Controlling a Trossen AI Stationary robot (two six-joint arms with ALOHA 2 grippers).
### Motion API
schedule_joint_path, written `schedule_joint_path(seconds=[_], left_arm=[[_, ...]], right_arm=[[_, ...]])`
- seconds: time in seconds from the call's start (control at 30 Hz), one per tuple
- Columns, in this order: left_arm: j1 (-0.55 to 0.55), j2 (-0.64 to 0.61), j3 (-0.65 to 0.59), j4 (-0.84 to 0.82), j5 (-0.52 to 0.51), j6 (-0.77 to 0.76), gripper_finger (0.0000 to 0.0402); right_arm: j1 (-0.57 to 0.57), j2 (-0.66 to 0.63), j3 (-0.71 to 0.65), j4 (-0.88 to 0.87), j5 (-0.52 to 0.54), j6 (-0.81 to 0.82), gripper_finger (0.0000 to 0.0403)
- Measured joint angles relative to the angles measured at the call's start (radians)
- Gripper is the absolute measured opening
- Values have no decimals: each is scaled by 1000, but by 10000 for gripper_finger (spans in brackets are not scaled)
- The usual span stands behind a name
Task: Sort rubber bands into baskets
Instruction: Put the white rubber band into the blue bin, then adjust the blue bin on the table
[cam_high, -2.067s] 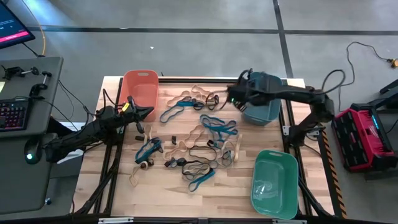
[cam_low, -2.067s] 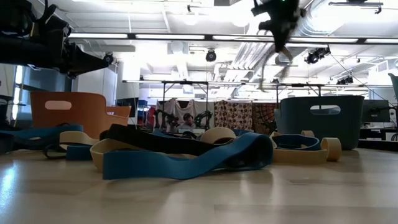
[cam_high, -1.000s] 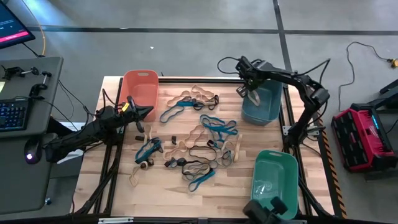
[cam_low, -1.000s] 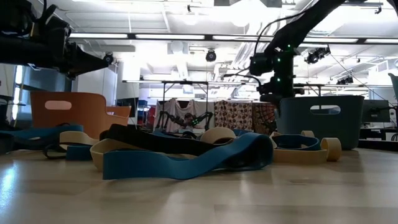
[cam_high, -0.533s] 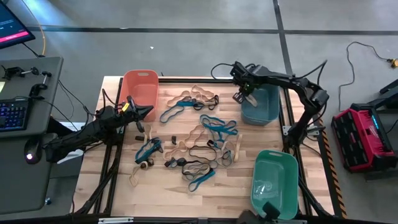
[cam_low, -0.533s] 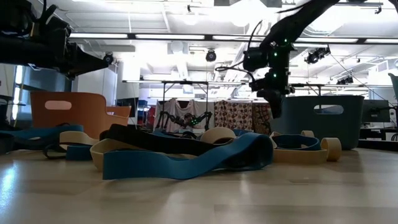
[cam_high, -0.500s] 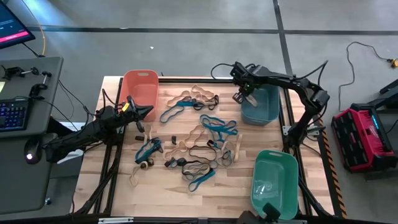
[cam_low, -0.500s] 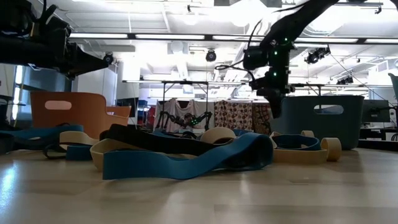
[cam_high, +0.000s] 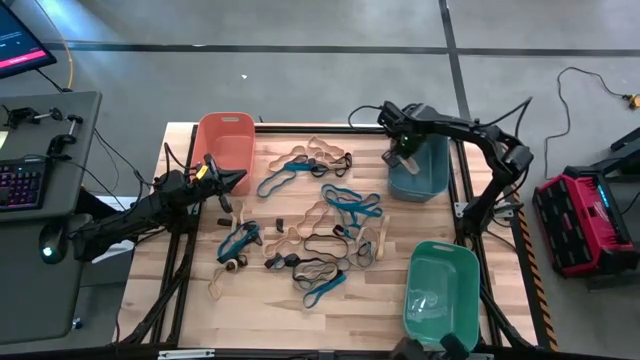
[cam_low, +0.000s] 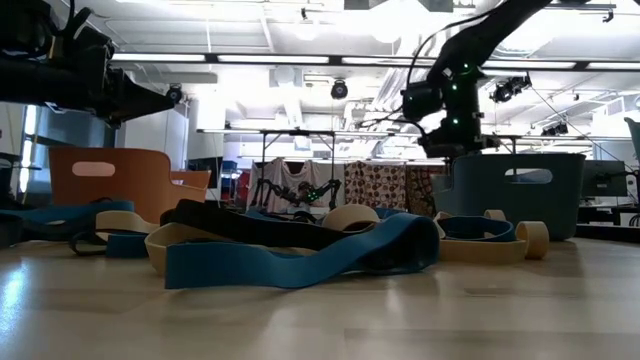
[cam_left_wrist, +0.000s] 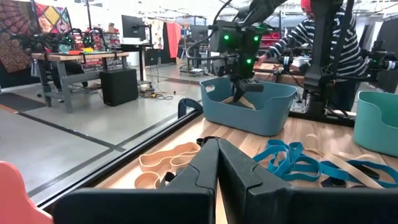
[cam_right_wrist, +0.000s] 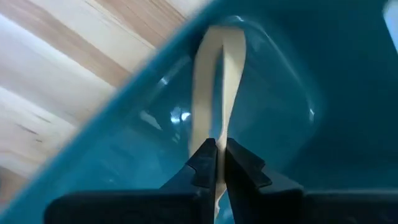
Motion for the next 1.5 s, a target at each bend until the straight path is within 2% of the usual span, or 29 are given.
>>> schedule_joint_path(seconds=[0.17,0.33,0.67,0.83,0.97,1.17,1.3,1.5], left_arm=[[0,0,0,0,0,0,0],[0,0,0,0,0,0,0],[0,0,0,0,0,-1,0],[0,0,0,0,0,0,0],[0,0,0,0,1,8,0],[0,0,0,0,16,0,0],[0,0,0,0,24,0,0],[0,0,0,0,24,1,0]], right_arm=[[-27,0,-9,-36,43,3,2],[-43,0,-9,-56,44,58,17],[-6,-4,33,-135,110,62,110],[56,-56,87,-156,113,95,127],[128,-107,90,-153,84,134,103],[296,-167,90,-131,11,196,9],[413,-183,91,-120,-56,284,15],[543,-148,91,-134,-80,365,4]])
